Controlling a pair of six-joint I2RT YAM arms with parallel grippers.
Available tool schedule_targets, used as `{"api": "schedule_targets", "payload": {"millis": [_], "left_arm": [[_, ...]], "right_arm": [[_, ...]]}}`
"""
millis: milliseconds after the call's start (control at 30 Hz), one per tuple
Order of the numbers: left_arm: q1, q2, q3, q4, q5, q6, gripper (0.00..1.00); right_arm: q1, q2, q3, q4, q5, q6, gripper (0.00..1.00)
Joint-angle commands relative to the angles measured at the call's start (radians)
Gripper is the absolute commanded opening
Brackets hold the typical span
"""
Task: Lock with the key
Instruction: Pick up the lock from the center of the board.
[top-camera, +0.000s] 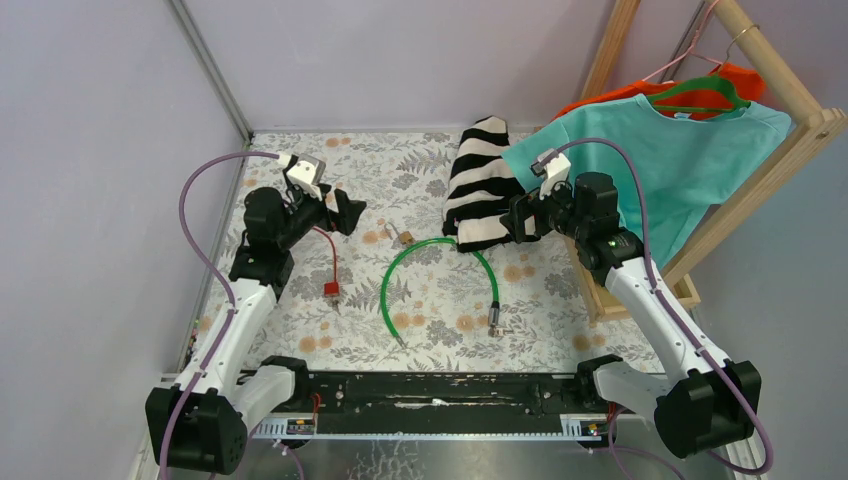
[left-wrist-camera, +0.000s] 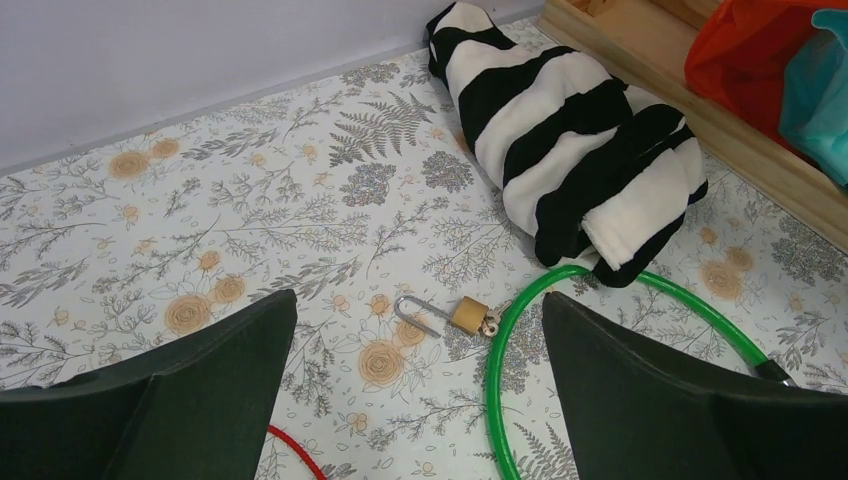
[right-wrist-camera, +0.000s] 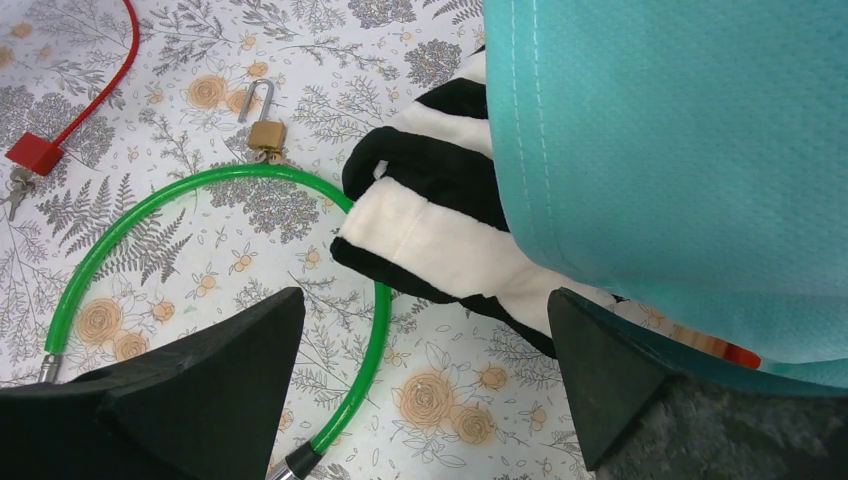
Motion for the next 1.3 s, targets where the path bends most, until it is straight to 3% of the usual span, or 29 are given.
{"api": "schedule_targets", "payload": {"millis": [0, 467, 900, 1033, 1267], "left_arm": [[0.005, -0.011, -0.01, 0.081, 0.01, -0.011, 1.0], [0.006, -0.001, -0.008, 0.048, 0.079, 0.046, 1.0], [-0.007, 0.004, -0.012, -0.122, 0.178, 0.248, 1.0], [-0.032, 0.003, -0.019, -0.207, 0.209, 0.397, 1.0], [-0.09, 0.025, 0.006, -0.494, 0.295, 0.749, 1.0]], "right_arm": [[-0.005, -0.021, 0.0, 0.049, -0.031, -0.011, 0.99], [-0.006, -0.008, 0.015, 0.004, -0.074, -0.087, 0.99], [-0.001, -0.039, 0.003, -0.326, -0.013, -0.313, 0.99], [0.014, -0.086, -0.056, -0.358, -0.029, -0.366, 0.99], [0.066, -0.09, -0.123, -0.402, -0.104, -0.428, 0.99]]}}
